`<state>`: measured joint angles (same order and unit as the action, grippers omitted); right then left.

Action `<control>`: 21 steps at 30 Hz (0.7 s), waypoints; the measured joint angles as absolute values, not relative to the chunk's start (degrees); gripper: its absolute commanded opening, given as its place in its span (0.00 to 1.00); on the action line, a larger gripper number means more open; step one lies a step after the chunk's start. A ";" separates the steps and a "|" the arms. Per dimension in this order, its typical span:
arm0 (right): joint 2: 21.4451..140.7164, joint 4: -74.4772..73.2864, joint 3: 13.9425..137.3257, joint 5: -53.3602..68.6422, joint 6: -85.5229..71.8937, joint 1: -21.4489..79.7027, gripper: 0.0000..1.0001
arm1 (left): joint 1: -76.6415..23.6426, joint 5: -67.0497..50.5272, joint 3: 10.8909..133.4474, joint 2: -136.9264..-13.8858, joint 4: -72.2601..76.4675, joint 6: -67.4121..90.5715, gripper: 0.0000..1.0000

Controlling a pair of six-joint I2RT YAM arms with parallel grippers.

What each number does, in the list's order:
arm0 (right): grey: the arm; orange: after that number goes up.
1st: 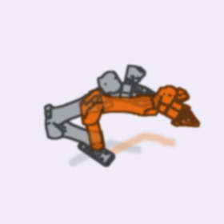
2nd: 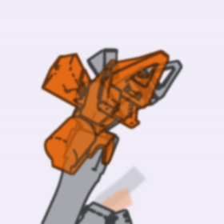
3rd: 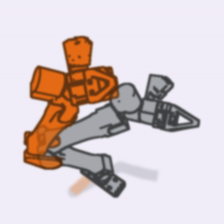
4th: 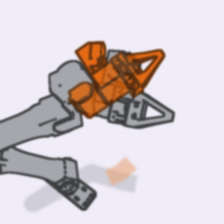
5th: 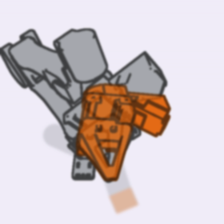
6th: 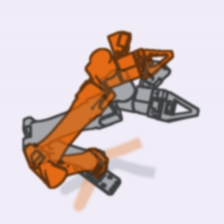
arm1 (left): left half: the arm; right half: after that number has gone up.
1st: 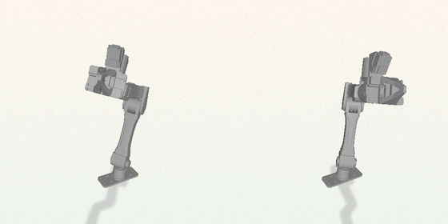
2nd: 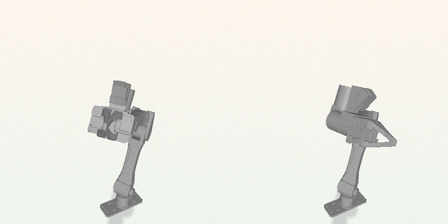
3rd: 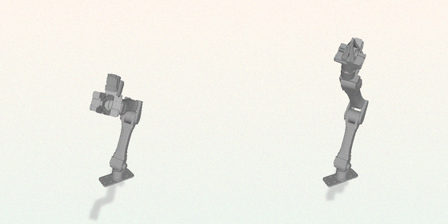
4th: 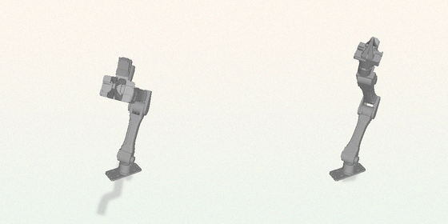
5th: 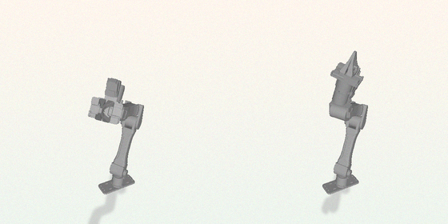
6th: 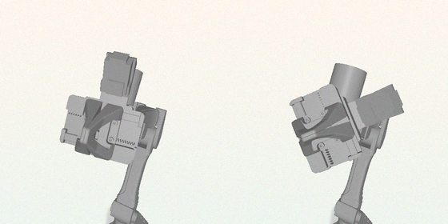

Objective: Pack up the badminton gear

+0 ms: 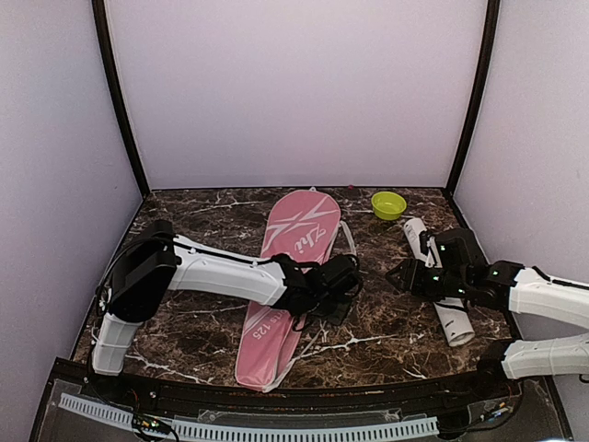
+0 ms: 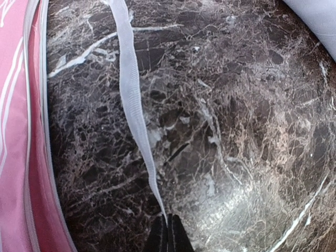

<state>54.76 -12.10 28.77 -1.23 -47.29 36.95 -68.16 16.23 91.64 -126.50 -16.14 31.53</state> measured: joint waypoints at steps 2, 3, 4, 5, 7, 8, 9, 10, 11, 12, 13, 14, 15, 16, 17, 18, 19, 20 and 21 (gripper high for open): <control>54.68 -12.10 28.77 -1.28 -47.42 36.95 0.61 | -68.16 17.08 91.66 -125.95 -16.25 31.51 0.00; 54.65 -12.12 28.77 -1.32 -47.48 36.95 0.61 | -68.16 17.45 91.39 -125.45 -16.32 31.51 0.00; 54.63 -12.12 28.77 -1.32 -47.55 36.95 0.61 | -68.16 17.98 90.52 -124.22 -16.03 31.48 0.00; 54.61 -12.12 28.77 -1.34 -47.64 36.95 0.61 | -68.16 18.48 89.60 -122.74 -16.05 31.51 0.00; 54.61 -12.12 28.77 -1.37 -47.75 36.95 0.61 | -67.99 19.68 86.17 -117.71 -15.62 31.68 0.00; 54.61 -12.12 28.77 -1.34 -47.90 36.95 0.61 | -67.88 20.16 84.84 -115.59 -15.49 31.88 0.00; 54.61 -12.12 28.77 -1.34 -47.99 36.95 0.61 | -67.53 20.73 82.81 -112.51 -15.05 32.29 0.00; 54.61 -12.12 28.77 -1.32 -48.10 36.95 0.61 | -67.29 21.12 80.84 -109.47 -14.74 32.99 0.00; 54.61 -12.10 28.77 -1.34 -48.27 36.95 0.61 | -66.94 21.61 78.13 -106.08 -13.89 33.89 0.00; 54.61 -12.08 28.77 -1.32 -48.40 36.95 0.61 | -66.28 22.06 74.78 -102.48 -12.93 35.11 0.00; 54.63 -12.05 28.77 -1.30 -48.53 36.95 0.61 | -65.63 22.26 72.07 -99.98 -11.97 36.10 0.00; 54.63 -12.05 28.77 -1.30 -48.58 36.95 0.61 | -64.45 22.15 67.96 -96.75 -10.72 37.74 0.00; 54.63 -12.01 28.77 -1.28 -48.66 36.95 0.61 | -63.31 22.06 64.36 -94.26 -10.11 39.29 0.00; 54.63 -11.99 28.77 -1.23 -48.73 36.95 0.61 | -62.39 21.93 61.30 -92.51 -9.82 40.82 0.03; 54.65 -11.97 28.77 -1.17 -48.75 36.95 0.61 | -61.08 21.85 57.74 -90.94 -9.26 42.68 0.08; 54.65 -11.94 28.77 -1.13 -48.75 36.95 0.62 | -59.90 21.71 54.41 -89.93 -8.93 44.45 0.13; 54.65 -11.92 28.77 -1.13 -48.75 36.95 0.62 | -59.27 21.61 52.18 -89.52 -9.02 45.52 0.19; 54.65 -11.86 28.77 -1.10 -48.75 36.95 0.62 | -58.89 21.41 49.89 -89.14 -9.17 47.07 0.27; 54.65 -11.79 28.77 -1.10 -48.73 36.95 0.63 | -58.81 21.19 48.34 -88.90 -9.54 47.57 0.34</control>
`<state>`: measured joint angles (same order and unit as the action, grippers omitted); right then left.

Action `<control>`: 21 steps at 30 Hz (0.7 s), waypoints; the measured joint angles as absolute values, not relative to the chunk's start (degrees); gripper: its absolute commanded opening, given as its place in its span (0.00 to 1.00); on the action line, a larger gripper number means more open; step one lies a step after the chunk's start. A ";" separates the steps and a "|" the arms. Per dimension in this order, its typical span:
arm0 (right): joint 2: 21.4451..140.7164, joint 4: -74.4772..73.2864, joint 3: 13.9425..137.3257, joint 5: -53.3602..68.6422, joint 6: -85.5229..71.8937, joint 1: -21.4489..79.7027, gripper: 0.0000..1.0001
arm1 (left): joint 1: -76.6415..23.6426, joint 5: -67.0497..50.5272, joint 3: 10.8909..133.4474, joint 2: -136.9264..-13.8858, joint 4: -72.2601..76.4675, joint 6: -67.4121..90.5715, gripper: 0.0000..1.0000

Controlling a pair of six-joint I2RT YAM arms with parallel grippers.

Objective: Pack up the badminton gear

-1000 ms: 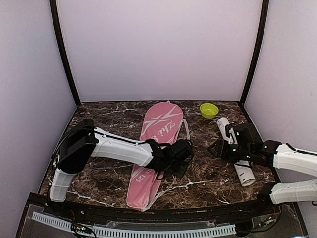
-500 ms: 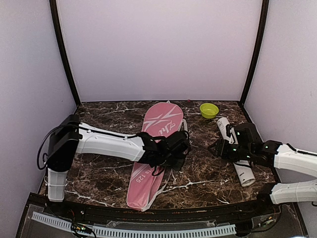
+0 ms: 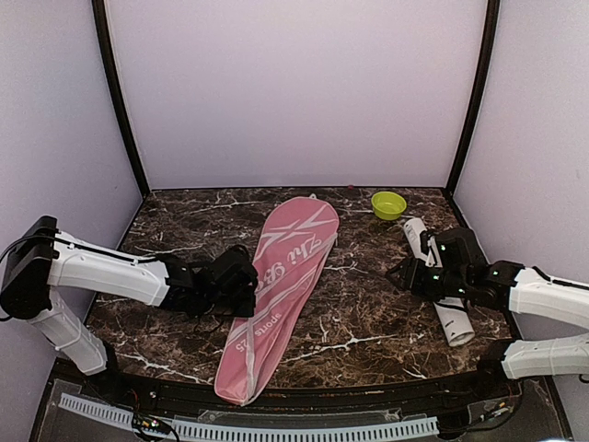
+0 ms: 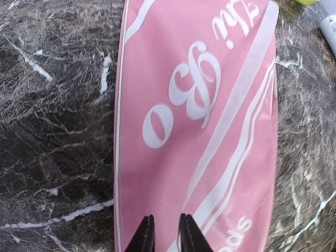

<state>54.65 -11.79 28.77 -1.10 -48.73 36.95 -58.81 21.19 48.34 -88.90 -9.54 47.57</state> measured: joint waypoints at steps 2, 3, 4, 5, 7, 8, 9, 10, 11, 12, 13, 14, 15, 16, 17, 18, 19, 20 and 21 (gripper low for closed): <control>54.65 -11.70 28.77 -1.08 -48.69 36.95 0.63 | -58.83 20.60 46.87 -88.44 -10.31 48.27 0.48; 54.65 -11.64 28.77 -1.08 -48.64 36.95 0.63 | -58.83 20.43 46.81 -88.16 -10.48 47.79 0.53; 54.63 -11.60 28.77 -1.08 -48.53 36.95 0.63 | -58.83 20.49 46.94 -87.72 -10.44 47.57 0.56; 54.61 -11.57 28.77 -1.10 -48.51 36.95 0.63 | -58.83 20.69 47.44 -87.29 -10.57 46.98 0.59; 54.50 -11.57 28.77 -1.10 -48.51 36.95 0.64 | -59.02 20.69 48.99 -87.05 -10.90 45.21 0.61; 54.33 -11.57 28.77 -1.10 -48.49 36.95 0.64 | -59.18 21.04 50.39 -87.09 -11.03 44.14 0.62; 54.11 -11.57 28.77 -1.13 -48.49 36.95 0.64 | -59.35 21.37 51.79 -87.20 -11.18 42.59 0.62; 53.89 -11.60 28.77 -1.13 -48.51 36.95 0.64 | -59.64 21.74 53.36 -87.46 -11.35 41.23 0.63; 53.65 -11.57 28.77 -1.13 -48.51 36.95 0.64 | -60.18 22.20 55.83 -88.31 -11.75 39.64 0.63; 53.47 -11.57 28.77 -1.13 -48.51 36.95 0.64 | -60.86 22.57 58.57 -89.73 -11.84 37.87 0.63; 53.34 -11.57 28.77 -1.15 -48.51 36.95 0.64 | -61.65 22.90 61.60 -91.68 -11.86 36.34 0.63; 53.23 -11.55 28.77 -1.15 -48.51 36.95 0.64 | -62.35 23.09 64.34 -93.76 -11.86 34.79 0.63; 53.15 -11.55 28.77 -1.15 -48.51 36.95 0.64 | -63.00 23.24 67.16 -96.12 -12.14 33.47 0.63; 53.06 -11.55 28.73 -1.15 -48.51 36.95 0.64 | -63.44 23.49 69.84 -98.63 -12.53 32.42 0.64; 52.99 -11.55 28.67 -1.15 -48.51 36.95 0.64 | -63.75 23.73 72.29 -101.08 -13.23 31.66 0.64; 52.90 -11.55 28.60 -1.15 -48.51 36.95 0.64 | -64.12 24.10 74.85 -103.81 -14.11 30.87 0.65; 52.86 -11.57 28.56 -1.15 -48.51 36.95 0.65 | -64.42 24.60 77.91 -106.98 -15.92 30.17 0.66; 52.77 -11.57 28.51 -1.15 -48.51 36.95 0.65 | -64.58 25.04 80.77 -110.08 -17.72 29.69 0.66; 52.66 -11.57 28.45 -1.17 -48.51 36.95 0.65 | -64.60 25.47 83.20 -112.71 -19.38 29.28 0.67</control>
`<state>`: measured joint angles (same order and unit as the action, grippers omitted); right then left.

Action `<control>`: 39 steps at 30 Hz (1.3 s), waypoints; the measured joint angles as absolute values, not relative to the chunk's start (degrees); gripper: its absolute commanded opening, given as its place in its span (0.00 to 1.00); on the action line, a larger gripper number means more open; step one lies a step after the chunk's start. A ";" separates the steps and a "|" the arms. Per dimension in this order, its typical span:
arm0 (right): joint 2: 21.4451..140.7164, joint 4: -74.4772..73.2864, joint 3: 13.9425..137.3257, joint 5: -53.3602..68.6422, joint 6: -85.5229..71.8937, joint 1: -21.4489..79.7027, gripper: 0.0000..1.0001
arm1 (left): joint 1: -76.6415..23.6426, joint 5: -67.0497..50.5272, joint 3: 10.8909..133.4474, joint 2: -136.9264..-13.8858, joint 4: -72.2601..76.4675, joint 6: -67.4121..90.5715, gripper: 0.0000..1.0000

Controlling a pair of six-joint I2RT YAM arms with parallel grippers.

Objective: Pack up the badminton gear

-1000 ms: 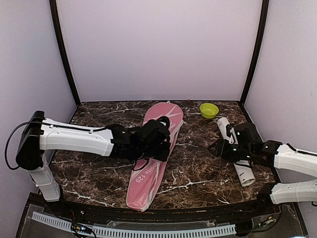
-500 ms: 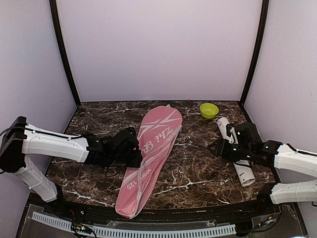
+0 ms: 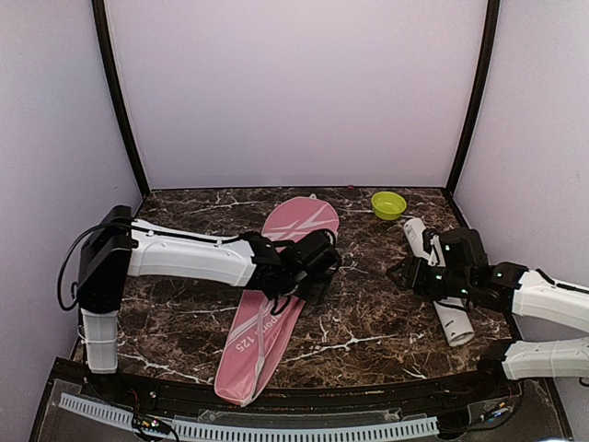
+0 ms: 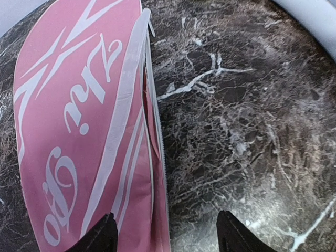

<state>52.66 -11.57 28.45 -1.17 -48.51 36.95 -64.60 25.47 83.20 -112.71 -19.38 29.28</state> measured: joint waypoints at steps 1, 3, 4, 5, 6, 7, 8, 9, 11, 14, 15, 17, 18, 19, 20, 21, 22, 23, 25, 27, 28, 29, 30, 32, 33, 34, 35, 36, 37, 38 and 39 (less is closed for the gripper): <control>52.49 -11.57 28.36 -1.17 -48.51 36.95 0.65 | -64.55 25.78 84.84 -114.63 -20.43 28.99 0.67; 52.10 -11.60 28.14 -1.21 -48.51 36.95 0.65 | -64.51 26.20 88.07 -118.45 -22.90 28.23 0.68; 51.94 -11.62 28.12 -1.26 -48.53 36.95 0.65 | -64.51 26.22 89.10 -119.87 -23.79 27.88 0.68; 51.81 -11.60 28.08 -1.26 -48.53 36.95 0.65 | -64.45 26.17 89.67 -120.81 -24.38 27.59 0.68; 51.70 -11.57 28.03 -1.28 -48.56 36.95 0.65 | -64.36 26.13 90.02 -121.40 -24.93 27.53 0.68; 51.62 -11.57 27.94 -1.28 -48.56 36.95 0.65 | -64.23 26.02 90.24 -121.84 -25.52 27.44 0.68; 51.51 -11.57 27.81 -1.28 -48.56 36.95 0.65 | -64.03 25.87 90.72 -122.28 -26.44 27.44 0.68; 51.42 -11.57 27.70 -1.28 -48.60 36.95 0.65 | -63.79 25.69 91.02 -122.56 -26.92 27.62 0.68; 51.31 -11.57 27.46 -1.30 -48.64 36.93 0.65 | -63.26 25.10 91.50 -122.91 -27.59 28.10 0.67; 51.13 -11.57 26.96 -1.28 -48.77 36.80 0.65 | -62.57 23.53 91.59 -123.07 -28.14 28.86 0.67; 51.13 -11.57 26.85 -1.28 -48.77 36.73 0.65 | -62.35 23.05 91.59 -123.13 -28.18 29.02 0.66; 51.13 -11.57 26.74 -1.28 -48.77 36.73 0.65 | -62.00 22.28 91.70 -123.52 -28.38 29.23 0.63; 51.13 -11.55 26.74 -1.28 -48.80 36.73 0.65 | -61.82 21.71 91.79 -123.76 -28.45 29.32 0.62; 51.13 -11.55 26.74 -1.26 -48.80 36.73 0.65 | -61.56 21.52 91.79 -124.16 -28.45 29.41 0.59; 51.13 -11.55 26.74 -1.26 -48.80 36.73 0.65 | -61.36 21.30 91.79 -124.44 -28.53 29.52 0.57; 51.16 -11.55 26.74 -1.26 -48.80 36.73 0.65 | -61.23 21.02 91.79 -124.75 -28.60 29.67 0.55; 51.16 -11.55 26.74 -1.26 -48.80 36.73 0.65 | -61.12 20.84 91.79 -124.99 -28.64 29.74 0.54; 51.16 -11.55 26.74 -1.26 -48.82 36.73 0.65 | -61.10 20.71 91.79 -125.10 -28.69 29.87 0.53; 51.16 -11.55 26.74 -1.26 -48.95 36.73 0.65 | -60.99 20.47 91.79 -125.14 -28.75 29.95 0.49; 51.16 -11.55 26.74 -1.26 -48.99 36.73 0.65 | -60.84 20.32 91.79 -125.16 -28.82 30.06 0.41; 51.16 -11.55 26.74 -1.26 -49.01 36.73 0.65 | -60.80 20.21 91.79 -125.19 -28.82 30.17 0.38; 51.13 -11.55 26.74 -1.26 -49.01 36.73 0.65 | -60.58 20.14 91.79 -125.21 -28.84 30.20 0.33; 51.13 -11.55 26.74 -1.28 -49.01 36.73 0.65 | -60.55 20.10 91.79 -125.25 -28.82 30.17 0.28; 51.07 -11.55 26.74 -1.28 -49.01 36.73 0.66 | -60.47 19.88 91.81 -125.32 -28.80 30.17 0.20; 50.96 -11.53 26.74 -1.28 -49.01 36.73 0.66 | -60.47 19.88 91.83 -125.36 -28.80 30.28 0.14; 50.78 -11.51 26.74 -1.28 -48.99 36.73 0.66 | -60.47 19.88 91.88 -125.38 -28.82 30.44 0.09; 50.50 -11.44 26.74 -1.28 -48.99 36.73 0.66 | -60.38 20.01 91.92 -125.40 -28.86 30.65 0.05; 50.11 -11.29 26.74 -1.26 -48.97 36.73 0.67 | -60.38 20.05 91.94 -125.40 -28.88 30.83 0.01; 49.71 -11.09 26.74 -1.26 -48.97 36.73 0.67 | -60.38 20.21 92.01 -125.40 -28.99 30.85 0.00; 49.19 -10.83 26.74 -1.26 -48.93 36.73 0.68 | -60.38 20.29 92.12 -125.40 -29.10 30.92 0.00; 48.64 -10.52 26.74 -1.26 -48.80 36.73 0.69 | -60.36 20.25 92.16 -125.40 -29.15 31.00 0.00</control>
<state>48.64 -10.52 26.74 -1.26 -48.80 36.73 -60.36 20.25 92.16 -125.40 -29.15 31.00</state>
